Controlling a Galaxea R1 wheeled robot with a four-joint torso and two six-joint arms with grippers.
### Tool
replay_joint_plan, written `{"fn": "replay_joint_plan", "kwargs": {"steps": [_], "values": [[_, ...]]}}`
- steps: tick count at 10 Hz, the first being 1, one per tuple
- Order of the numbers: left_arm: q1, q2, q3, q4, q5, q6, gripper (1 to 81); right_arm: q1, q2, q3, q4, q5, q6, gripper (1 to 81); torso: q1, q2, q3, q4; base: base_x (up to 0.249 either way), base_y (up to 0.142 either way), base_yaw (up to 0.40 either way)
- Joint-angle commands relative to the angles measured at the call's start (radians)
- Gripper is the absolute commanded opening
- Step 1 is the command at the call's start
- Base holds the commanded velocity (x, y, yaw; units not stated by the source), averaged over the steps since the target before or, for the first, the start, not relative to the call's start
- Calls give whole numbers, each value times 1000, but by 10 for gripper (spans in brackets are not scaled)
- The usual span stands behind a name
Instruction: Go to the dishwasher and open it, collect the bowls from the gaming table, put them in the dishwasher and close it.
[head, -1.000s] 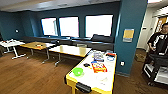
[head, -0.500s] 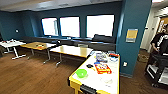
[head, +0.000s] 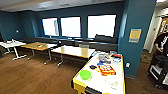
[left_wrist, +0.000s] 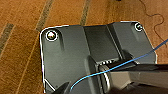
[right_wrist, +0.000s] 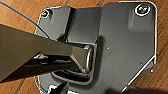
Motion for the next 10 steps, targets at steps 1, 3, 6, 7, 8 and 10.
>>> {"fn": "replay_joint_plan", "kwargs": {"steps": [1, 3, 6, 7, 8, 10], "values": [[-53, -7, 1, 6, 44, 9, 811, 47, -2, 5, -9, -45, -3, 811, 0, 0, 0, 0, 86, 133, 0], [-53, -7, 1, 6, 44, 9, 811, 47, -2, 5, -9, -45, -3, 811, 0, 0, 0, 0, 86, 126, 0], [-53, -7, 1, 6, 44, 9, 811, 44, -2, 5, -9, -45, -1, 811, 0, 0, 0, 0, 86, 119, 0], [-53, -7, 1, 8, 44, 9, 811, 44, -3, 5, -10, -45, -3, 811, 0, 0, 0, 0, 87, 110, 0], [-53, -6, 1, 8, 44, 9, 811, 46, -2, 5, -9, -45, -3, 811, 0, 0, 0, 0, 85, 103, 0], [-53, -6, 1, 8, 44, 9, 811, 47, -2, 5, -9, -45, -3, 811, 0, 0, 0, 0, 85, 100, 0]]}}
